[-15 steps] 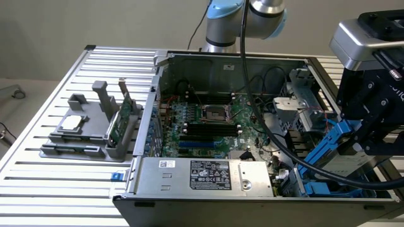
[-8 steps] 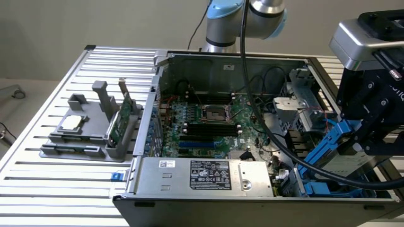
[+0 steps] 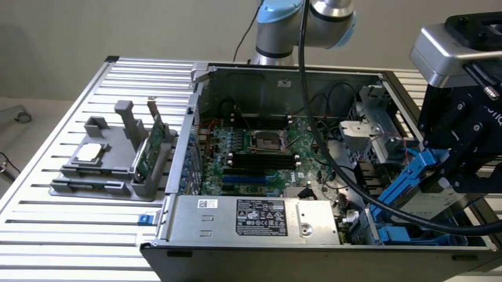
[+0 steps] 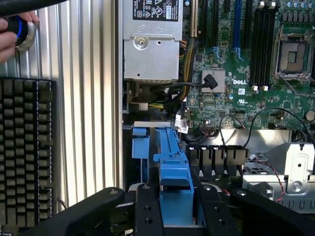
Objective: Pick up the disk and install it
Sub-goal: 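Insert the disk into the insertion slot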
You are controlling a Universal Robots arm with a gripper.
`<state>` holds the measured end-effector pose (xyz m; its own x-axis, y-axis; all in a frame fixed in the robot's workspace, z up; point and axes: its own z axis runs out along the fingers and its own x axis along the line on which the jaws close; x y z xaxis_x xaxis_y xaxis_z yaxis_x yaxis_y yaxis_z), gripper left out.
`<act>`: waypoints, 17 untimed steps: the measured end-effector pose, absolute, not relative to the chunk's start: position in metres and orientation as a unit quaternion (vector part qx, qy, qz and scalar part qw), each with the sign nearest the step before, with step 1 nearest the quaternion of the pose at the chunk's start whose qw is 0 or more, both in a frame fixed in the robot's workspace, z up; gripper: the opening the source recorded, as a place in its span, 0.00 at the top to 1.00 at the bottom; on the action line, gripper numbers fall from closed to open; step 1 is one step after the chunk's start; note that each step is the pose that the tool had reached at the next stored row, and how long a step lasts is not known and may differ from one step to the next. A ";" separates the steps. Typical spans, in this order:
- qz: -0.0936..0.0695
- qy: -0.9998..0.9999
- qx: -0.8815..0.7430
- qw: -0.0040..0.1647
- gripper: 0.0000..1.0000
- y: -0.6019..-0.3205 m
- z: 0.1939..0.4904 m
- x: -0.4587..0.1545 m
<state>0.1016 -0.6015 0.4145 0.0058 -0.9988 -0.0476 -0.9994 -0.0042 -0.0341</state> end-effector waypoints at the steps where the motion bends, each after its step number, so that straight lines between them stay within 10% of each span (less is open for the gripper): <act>1: 0.005 0.705 -0.709 0.029 0.67 -0.601 0.415 0.102; 17: 0.005 0.705 -0.709 0.029 0.47 -0.601 0.414 0.102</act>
